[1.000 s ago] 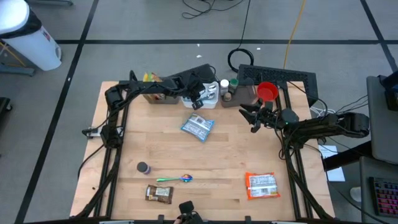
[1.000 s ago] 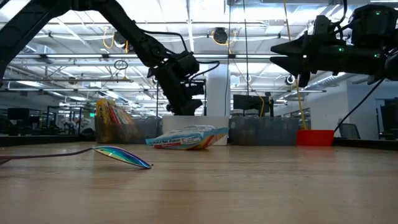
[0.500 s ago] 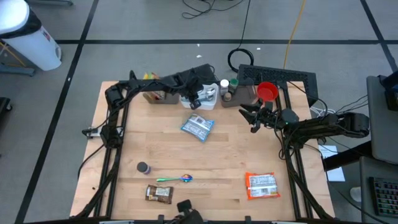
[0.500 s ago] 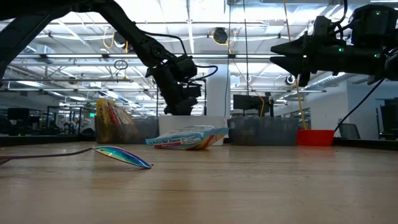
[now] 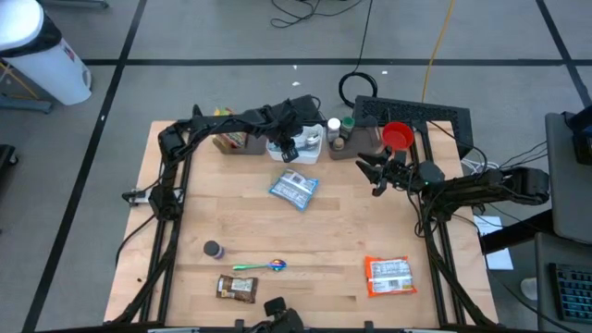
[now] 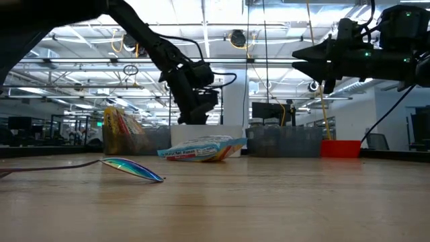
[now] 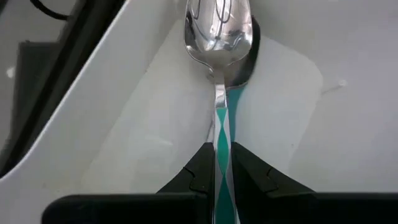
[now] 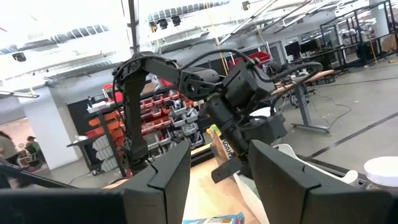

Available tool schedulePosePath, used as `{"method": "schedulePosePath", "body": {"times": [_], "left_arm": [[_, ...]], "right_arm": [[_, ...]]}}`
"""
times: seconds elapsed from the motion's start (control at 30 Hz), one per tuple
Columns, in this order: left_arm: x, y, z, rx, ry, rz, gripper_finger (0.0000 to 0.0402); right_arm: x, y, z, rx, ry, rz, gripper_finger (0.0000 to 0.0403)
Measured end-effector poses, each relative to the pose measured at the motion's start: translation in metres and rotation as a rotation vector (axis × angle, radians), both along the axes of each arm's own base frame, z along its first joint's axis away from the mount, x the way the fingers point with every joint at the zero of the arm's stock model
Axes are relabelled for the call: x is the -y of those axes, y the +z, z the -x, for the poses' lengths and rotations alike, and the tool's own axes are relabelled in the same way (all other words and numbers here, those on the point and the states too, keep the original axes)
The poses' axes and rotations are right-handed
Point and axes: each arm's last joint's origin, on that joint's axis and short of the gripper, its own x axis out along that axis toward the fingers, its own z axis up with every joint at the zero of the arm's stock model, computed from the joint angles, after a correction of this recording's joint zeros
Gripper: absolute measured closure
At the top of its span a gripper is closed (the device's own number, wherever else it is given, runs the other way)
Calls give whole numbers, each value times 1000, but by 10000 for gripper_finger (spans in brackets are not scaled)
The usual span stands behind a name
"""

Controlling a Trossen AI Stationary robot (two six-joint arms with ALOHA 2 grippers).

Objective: Pick & Place Food Item
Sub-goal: Put the white and blue spoon into the white bin, then put the blue noodle pack into the left black bin

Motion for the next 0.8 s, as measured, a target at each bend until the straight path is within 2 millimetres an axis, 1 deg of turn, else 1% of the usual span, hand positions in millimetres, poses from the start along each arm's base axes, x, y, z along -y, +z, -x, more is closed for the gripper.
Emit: {"method": "schedulePosePath", "body": {"times": [0.13, 0.43, 0.5, 0.57, 0.8], "left_arm": [[0, -6, -1, -10, 1, 6, 366], [-2, -5, -1, -2, 19, 10, 366], [-2, -5, -1, -1, 19, 9, 360], [-2, -5, -1, -1, 20, 9, 344], [-3, -4, -2, 15, 20, -1, 258]], "right_arm": [[0, 0, 0, 0, 0, 0, 248], [0, 0, 0, 0, 0, 0, 248], [0, 0, 0, 0, 0, 0, 248], [0, 0, 0, 0, 0, 0, 248], [0, 0, 0, 0, 0, 0, 248]]}}
